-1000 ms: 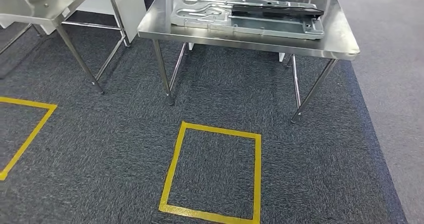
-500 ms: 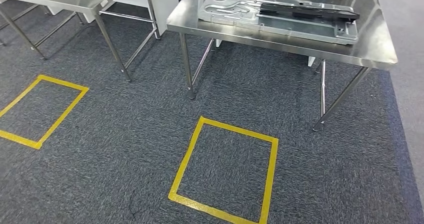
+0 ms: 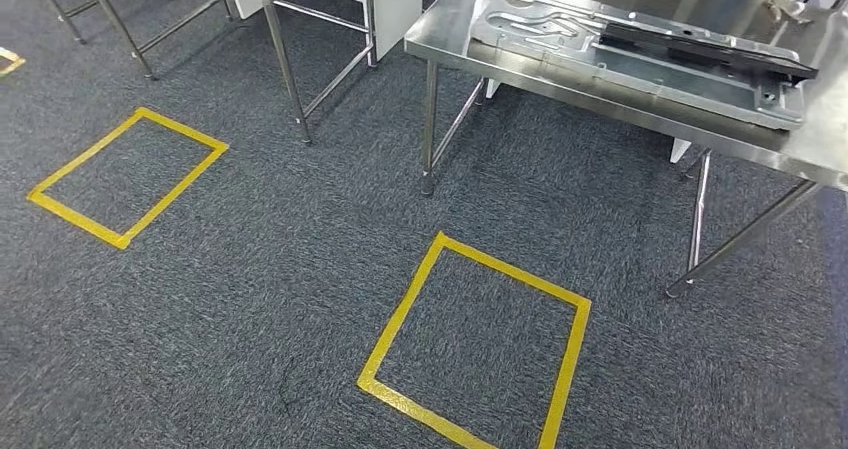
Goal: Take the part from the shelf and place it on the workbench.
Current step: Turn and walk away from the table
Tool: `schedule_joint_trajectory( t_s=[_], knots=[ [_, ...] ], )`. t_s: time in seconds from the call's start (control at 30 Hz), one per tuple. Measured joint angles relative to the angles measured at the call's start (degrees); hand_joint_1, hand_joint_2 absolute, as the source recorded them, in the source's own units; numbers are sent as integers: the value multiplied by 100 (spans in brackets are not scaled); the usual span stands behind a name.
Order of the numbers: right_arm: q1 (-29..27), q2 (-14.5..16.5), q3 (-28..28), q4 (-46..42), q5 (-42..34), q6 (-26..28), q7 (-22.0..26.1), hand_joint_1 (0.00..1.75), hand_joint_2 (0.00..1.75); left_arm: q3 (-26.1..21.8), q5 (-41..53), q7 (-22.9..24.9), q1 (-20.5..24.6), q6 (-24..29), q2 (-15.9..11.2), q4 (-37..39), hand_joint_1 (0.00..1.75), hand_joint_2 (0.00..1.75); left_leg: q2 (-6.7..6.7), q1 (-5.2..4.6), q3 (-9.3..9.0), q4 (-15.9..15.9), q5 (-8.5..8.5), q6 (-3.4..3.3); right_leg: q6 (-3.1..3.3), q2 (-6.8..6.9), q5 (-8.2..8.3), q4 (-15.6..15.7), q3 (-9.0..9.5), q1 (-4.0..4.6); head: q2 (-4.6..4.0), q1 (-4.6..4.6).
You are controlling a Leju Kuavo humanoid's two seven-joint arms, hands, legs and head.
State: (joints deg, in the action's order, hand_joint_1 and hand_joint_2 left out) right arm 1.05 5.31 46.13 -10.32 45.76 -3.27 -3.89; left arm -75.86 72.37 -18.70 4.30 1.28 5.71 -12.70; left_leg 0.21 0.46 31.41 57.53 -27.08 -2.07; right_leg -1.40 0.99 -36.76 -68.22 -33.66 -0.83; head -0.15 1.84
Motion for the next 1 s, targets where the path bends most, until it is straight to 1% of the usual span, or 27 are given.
schedule_joint_trajectory(
  t_s=[0.03,0.07,0.1,0.13,0.17,0.2,0.23,0.27,0.3,0.33,0.37,0.4,0.43,0.47,0.5,0.53,0.57,0.6,0.63,0.67,0.73,0.77,0.8,0.87,0.9,0.93,1.0],
  knots=[
    [-11,17,-1,0,46,-34,32,0,0,33,11,4,-2,-17,-17,0,0,0,-72,0,10,3,5,-7,-5,-41,-112,-329,-164,-5,0,0],
    [-18,33,-2,0,83,-60,55,0,0,48,5,14,-6,-23,-29,0,0,0,-146,-1,11,6,7,-9,-7,-55,-113,-503,-260,-8,0,0],
    [-23,46,-5,0,117,-80,74,0,0,54,-13,32,-11,-20,-40,0,0,0,-228,0,5,10,6,-7,-3,-67,2,-470,-263,-13,0,0],
    [-26,52,-8,0,141,-81,88,0,0,57,-43,55,-16,-12,-48,0,0,0,-308,0,-5,15,4,-1,7,-101,214,-218,-167,-20,0,0],
    [-32,56,-11,0,154,-59,96,0,0,59,-82,84,-19,3,-53,0,0,0,-383,3,-8,22,1,10,25,-204,454,154,-20,-31,0,0],
    [-39,59,-12,0,150,-15,99,0,0,57,-120,115,-14,24,-56,0,0,0,-456,-5,-1,43,-6,34,48,-343,633,523,125,-40,0,1],
    [-46,61,-10,-1,139,40,100,0,0,55,-156,142,-8,47,-59,0,0,0,-523,-9,20,61,-7,66,68,-458,732,792,225,-45,0,1],
    [-48,63,-8,-1,127,87,100,0,0,52,-180,165,-5,68,-63,0,0,0,-584,-7,50,74,-4,105,86,-536,758,935,270,-42,0,0],
    [-42,65,-7,-2,119,120,99,0,0,49,-195,181,-9,83,-69,0,0,0,-644,-4,76,79,6,149,102,-532,739,977,279,-31,0,1],
    [-32,66,-6,-3,116,136,99,0,0,46,-205,190,-22,93,-76,0,0,0,-699,6,100,69,19,193,126,-472,743,997,283,-34,0,0],
    [-23,66,-6,-3,119,142,99,0,0,43,-210,202,-38,100,-80,0,0,0,-670,12,117,84,10,228,158,-407,758,1025,294,-37,0,0],
    [-21,64,-7,-4,134,142,98,0,0,40,-218,223,-50,107,-82,0,0,0,-562,10,153,159,-47,261,195,-340,773,1053,310,-43,0,1],
    [-28,61,-7,-4,161,133,97,0,0,38,-232,250,-49,118,-86,0,0,0,-413,8,233,336,-168,290,235,-260,783,1082,324,-49,0,1],
    [-40,52,-9,-4,203,109,95,0,0,35,-244,282,-41,128,-92,0,0,0,-246,13,358,626,-344,313,264,-177,784,1092,333,-38,0,1],
    [-53,35,-13,-3,255,65,87,0,0,33,-252,317,-29,136,-100,0,0,0,-144,16,527,991,-541,340,285,-93,777,1092,335,-26,0,2],
    [-61,12,-22,1,315,0,71,0,0,31,-254,348,-21,141,-110,0,0,0,-106,23,685,1340,-694,364,300,-4,770,1089,334,-17,0,1],
    [-65,-13,-37,4,375,-67,51,0,0,30,-247,375,-21,140,-118,0,0,0,-88,28,780,1565,-760,384,304,79,764,1086,336,-11,0,1],
    [-64,-33,-53,7,421,-116,31,0,0,30,-237,396,-28,140,-125,0,0,0,-70,32,774,1588,-717,396,303,157,756,1084,339,-9,0,2],
    [-61,-44,-67,9,446,-135,15,0,0,29,-229,408,-36,140,-133,0,0,0,-39,34,655,1391,-579,398,296,229,745,1081,349,-9,0,2],
    [-60,-49,-76,9,448,-120,8,0,0,29,-224,411,-41,142,-141,0,0,0,40,33,447,1027,-393,389,282,297,732,1075,365,-8,0,2],
    [-62,-50,-80,9,425,-65,2,0,0,28,-223,410,-30,154,-154,0,0,0,250,2,73,328,-152,331,228,419,693,1052,390,21,0,1],
    [-59,-49,-80,8,423,-41,1,0,0,28,-226,413,-28,166,-158,0,0,0,312,-14,-13,147,-108,292,199,470,680,1043,399,37,0,1],
    [-51,-49,-82,8,438,-18,-2,0,0,28,-232,422,-33,179,-162,0,0,0,311,-32,-19,91,-110,254,172,518,673,1039,406,52,0,0],
    [-24,-48,-98,7,510,30,-5,0,0,26,-241,458,-64,199,-172,0,0,0,203,-23,-6,65,-77,175,117,570,659,1040,431,46,0,1],
    [-17,-48,-110,7,559,33,-11,0,0,24,-243,478,-75,202,-177,0,0,0,156,-12,-15,38,-55,134,84,485,604,988,422,34,0,1],
    [-18,-45,-124,7,620,10,-25,0,0,24,-241,496,-76,202,-185,0,0,0,107,2,-24,12,-31,91,56,348,488,844,367,20,0,0],
    [-35,-26,-186,8,816,-87,-119,0,0,24,-219,522,-59,187,-196,0,0,0,0,10,-12,-8,3,35,24,39,119,222,80,0,0,-1]
  ],
)
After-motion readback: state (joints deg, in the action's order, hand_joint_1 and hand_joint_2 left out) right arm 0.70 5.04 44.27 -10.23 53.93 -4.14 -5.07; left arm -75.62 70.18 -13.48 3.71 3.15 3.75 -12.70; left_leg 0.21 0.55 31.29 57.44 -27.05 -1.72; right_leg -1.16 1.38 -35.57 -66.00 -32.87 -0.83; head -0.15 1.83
